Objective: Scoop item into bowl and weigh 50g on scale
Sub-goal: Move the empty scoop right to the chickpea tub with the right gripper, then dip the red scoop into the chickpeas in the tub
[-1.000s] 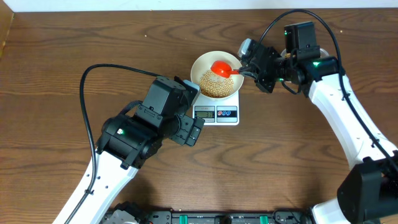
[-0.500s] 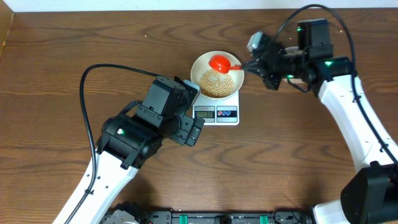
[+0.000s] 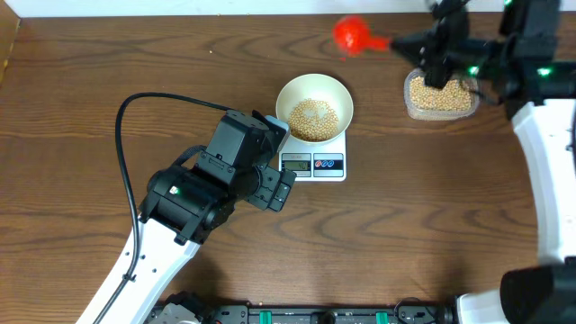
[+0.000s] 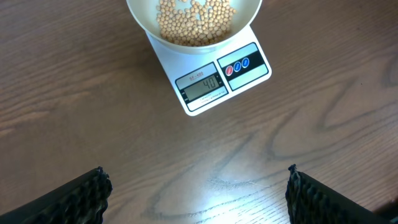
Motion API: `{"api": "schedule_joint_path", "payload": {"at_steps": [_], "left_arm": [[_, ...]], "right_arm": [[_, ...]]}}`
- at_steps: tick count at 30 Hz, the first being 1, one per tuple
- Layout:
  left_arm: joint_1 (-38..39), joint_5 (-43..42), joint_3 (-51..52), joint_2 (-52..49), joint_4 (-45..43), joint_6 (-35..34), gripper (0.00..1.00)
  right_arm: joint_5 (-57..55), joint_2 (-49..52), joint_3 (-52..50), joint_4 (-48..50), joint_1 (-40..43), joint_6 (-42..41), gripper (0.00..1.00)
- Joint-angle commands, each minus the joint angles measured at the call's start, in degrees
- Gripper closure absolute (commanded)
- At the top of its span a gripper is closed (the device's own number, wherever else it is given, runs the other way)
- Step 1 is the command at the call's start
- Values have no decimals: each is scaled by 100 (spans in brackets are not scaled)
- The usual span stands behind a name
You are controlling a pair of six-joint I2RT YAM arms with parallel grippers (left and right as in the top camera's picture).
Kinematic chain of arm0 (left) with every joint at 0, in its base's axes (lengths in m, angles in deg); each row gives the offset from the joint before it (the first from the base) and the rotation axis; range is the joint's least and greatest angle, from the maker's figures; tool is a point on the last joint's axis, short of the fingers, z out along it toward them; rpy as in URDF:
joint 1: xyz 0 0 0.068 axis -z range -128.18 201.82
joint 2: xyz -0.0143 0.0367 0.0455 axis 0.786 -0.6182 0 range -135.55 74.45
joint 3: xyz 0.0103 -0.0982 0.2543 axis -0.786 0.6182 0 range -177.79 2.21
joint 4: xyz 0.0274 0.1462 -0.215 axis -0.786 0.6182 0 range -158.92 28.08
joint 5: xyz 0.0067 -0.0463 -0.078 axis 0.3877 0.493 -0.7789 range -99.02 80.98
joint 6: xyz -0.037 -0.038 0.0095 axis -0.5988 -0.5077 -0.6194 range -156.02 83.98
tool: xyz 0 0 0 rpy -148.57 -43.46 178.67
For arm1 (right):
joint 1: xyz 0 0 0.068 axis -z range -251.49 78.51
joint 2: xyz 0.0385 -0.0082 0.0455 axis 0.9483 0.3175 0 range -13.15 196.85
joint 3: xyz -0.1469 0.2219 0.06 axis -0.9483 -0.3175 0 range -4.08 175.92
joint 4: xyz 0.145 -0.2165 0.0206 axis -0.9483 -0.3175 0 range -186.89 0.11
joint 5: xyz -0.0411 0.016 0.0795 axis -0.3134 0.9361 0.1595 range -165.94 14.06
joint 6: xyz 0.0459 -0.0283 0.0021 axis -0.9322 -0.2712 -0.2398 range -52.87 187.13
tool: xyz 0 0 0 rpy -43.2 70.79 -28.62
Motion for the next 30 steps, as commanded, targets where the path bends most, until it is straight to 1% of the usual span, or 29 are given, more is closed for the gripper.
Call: {"api": "schedule_joint_path", "payload": {"at_steps": [1,4,7,8,10,13,14,16,21,23,27,30], "left_arm": [[-35,-7,-142,-33,13,42,8],[-35,-7,-142,-33,13,42,8],[-35,-9,-144,-33,13,42,8],[-35,-7,-142,-33,13,39,8],[-35,-7,-144,-33,13,42,8],[-35,-9,-142,-33,13,39,8],[-35,-9,-144,-33,13,39,8],[-35,-9,-144,-33,13,39,8],[-35,-9,-144,-31,13,42,8],[-35,-7,-144,-33,13,39,8],[-35,-7,-144,-33,13,42,8],[-35,-9,-144,-33,13,42,8]], "right_arm": [[-1213,-219,452,4,46,-328,99],[-2033,-192,479,164,142,-267,99],[-2660,-85,479,101,297,-269,99],[-2813,-44,481,140,361,-372,99],[-3158,-17,490,229,546,-831,99],[-3432,-17,490,-22,863,-881,99],[-3486,-9,490,-160,955,-844,99],[-3504,20,490,-566,1082,-498,99],[-3893,186,490,-1497,1047,321,99],[-4129,343,490,-1663,979,348,99],[-4054,660,490,-1956,798,540,99],[-4039,885,490,-2013,684,442,99]]}}
